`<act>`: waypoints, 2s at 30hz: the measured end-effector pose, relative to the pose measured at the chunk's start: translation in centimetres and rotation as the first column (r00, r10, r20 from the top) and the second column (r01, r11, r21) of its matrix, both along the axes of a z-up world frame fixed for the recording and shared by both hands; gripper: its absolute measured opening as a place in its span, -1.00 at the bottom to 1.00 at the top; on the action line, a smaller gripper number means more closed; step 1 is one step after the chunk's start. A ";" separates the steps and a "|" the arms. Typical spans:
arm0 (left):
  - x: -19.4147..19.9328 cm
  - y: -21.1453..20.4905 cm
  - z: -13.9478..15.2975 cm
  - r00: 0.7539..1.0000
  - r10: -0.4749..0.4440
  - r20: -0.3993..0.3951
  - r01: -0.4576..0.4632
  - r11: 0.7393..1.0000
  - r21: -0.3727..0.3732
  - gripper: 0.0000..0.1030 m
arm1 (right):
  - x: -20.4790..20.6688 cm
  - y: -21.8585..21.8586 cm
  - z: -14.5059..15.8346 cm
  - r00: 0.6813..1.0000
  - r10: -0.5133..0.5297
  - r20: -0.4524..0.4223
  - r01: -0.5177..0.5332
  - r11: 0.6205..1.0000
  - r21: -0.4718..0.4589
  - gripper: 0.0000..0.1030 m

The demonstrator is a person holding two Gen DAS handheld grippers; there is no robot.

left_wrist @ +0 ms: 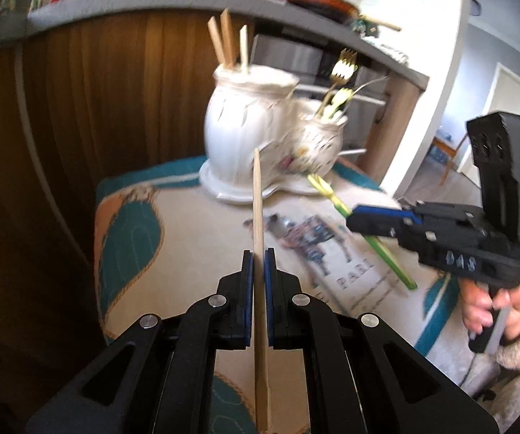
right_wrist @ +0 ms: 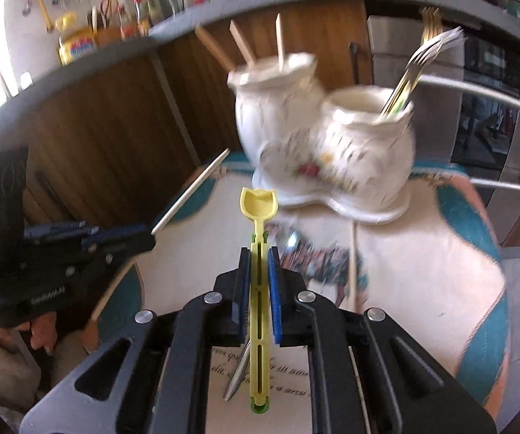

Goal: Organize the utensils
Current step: 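Lift the chopstick with the left tool while the right tool carries the yellow utensil to the holder, then drop chopstick into larger pot with left tool while right tool drops yellow utensil into smaller pot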

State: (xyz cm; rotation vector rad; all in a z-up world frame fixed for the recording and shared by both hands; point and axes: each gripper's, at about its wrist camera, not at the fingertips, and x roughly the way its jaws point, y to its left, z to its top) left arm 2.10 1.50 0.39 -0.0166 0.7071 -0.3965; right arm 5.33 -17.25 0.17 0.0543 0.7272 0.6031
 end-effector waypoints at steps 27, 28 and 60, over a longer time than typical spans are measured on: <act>14.5 -3.7 9.6 0.922 0.099 0.375 0.032 0.944 -0.327 -0.87 | 12.8 -2.3 5.9 0.924 -0.236 0.302 0.130 0.934 0.334 -0.81; 14.6 -3.8 9.5 0.919 0.104 0.382 0.028 0.946 -0.324 -0.87 | 13.0 -2.1 5.8 0.921 -0.238 0.307 0.132 0.935 0.330 -0.81; 10.8 -5.4 4.4 0.903 0.032 0.429 -0.009 0.998 -0.055 -0.87 | 10.0 -1.9 2.2 0.867 -0.259 0.425 0.168 0.956 0.241 -0.81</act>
